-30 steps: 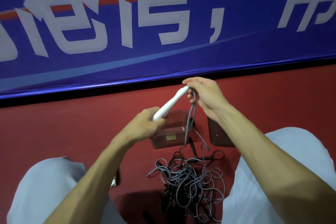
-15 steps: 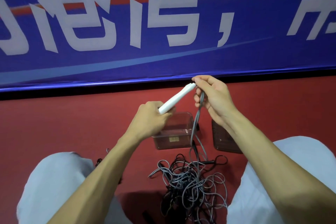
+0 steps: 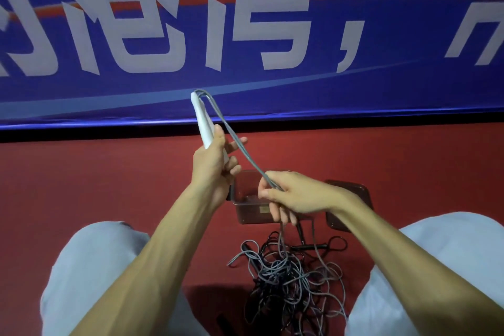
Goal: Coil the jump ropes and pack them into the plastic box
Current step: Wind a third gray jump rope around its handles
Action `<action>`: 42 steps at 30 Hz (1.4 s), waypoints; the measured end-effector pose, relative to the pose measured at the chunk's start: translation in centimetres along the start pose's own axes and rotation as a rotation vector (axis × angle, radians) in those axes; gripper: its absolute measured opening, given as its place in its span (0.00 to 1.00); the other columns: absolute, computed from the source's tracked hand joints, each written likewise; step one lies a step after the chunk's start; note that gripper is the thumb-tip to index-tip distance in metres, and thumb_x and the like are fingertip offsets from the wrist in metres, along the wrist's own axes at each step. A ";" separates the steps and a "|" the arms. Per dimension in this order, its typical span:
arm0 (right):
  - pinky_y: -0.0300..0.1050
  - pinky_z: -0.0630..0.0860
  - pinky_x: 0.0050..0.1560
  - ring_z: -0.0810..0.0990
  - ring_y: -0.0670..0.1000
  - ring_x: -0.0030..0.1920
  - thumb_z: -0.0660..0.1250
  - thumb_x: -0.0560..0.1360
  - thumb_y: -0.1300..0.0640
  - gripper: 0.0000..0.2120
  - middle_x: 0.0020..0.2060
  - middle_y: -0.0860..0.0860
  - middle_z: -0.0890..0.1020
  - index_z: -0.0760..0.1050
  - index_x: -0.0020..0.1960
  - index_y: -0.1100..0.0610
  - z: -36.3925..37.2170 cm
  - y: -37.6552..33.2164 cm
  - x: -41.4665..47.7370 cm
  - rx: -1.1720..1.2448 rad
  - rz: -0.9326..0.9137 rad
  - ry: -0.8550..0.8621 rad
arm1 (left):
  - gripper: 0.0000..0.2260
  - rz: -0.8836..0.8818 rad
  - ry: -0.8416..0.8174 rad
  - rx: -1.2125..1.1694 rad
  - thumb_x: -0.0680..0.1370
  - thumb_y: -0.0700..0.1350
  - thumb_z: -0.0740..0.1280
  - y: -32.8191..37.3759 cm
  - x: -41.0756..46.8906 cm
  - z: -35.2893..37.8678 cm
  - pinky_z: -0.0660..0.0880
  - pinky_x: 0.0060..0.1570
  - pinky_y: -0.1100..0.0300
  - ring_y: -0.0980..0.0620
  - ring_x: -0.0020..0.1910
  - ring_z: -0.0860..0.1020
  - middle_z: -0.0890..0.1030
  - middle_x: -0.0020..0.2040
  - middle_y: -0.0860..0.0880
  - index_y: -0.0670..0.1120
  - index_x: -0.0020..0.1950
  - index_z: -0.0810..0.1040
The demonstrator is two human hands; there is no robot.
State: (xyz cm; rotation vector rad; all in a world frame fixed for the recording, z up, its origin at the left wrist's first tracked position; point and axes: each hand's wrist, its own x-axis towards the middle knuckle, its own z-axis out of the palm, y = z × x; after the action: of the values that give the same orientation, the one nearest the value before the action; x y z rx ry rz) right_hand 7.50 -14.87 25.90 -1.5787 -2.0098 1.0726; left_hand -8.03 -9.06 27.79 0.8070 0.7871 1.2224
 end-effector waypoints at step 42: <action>0.36 0.66 0.28 0.73 0.44 0.29 0.59 0.78 0.68 0.09 0.36 0.54 0.76 0.78 0.45 0.62 -4.2 0.7 -1.0 0.779 -0.012 0.440 | 0.20 0.390 -0.445 0.964 0.73 0.46 0.53 0.4 -1.5 -0.8 0.63 0.25 0.64 0.56 0.22 0.67 0.73 0.24 0.52 0.50 0.57 0.81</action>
State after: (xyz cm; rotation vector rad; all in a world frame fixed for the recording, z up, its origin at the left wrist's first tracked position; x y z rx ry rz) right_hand 11.13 -14.33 28.28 -1.2230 -1.1056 1.1726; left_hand -9.16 -10.38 27.80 2.0181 0.8564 0.8880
